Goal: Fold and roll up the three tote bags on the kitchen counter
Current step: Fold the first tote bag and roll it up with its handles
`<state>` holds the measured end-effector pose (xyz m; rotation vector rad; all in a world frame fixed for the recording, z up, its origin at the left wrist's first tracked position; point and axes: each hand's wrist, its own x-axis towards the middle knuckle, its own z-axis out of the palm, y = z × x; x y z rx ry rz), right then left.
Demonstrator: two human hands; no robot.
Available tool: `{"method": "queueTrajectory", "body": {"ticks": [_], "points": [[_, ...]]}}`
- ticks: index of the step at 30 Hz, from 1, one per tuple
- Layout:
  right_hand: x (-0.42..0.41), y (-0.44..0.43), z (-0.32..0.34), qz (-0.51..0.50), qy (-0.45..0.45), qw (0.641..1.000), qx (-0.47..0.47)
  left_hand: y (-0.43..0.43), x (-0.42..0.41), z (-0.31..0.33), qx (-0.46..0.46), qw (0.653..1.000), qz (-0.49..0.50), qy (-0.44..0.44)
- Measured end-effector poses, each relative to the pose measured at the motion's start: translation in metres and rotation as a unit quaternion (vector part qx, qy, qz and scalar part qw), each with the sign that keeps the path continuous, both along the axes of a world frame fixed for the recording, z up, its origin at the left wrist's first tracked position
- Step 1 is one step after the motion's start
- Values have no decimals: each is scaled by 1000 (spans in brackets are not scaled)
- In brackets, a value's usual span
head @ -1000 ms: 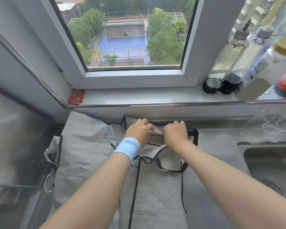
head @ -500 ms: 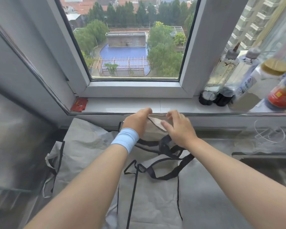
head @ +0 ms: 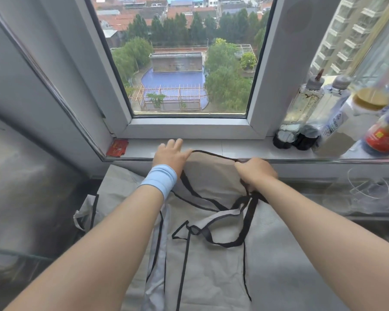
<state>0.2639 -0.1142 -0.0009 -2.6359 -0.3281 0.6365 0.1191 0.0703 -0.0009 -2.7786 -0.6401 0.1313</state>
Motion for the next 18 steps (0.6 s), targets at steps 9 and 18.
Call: {"method": "queueTrajectory", "body": {"ticks": [9, 18], "points": [[1, 7, -24, 3, -17, 978, 208, -78, 7, -46, -267, 962, -50, -6], [1, -30, -70, 265, -78, 944, 181, -107, 38, -104, -313, 935, 24, 164]]}}
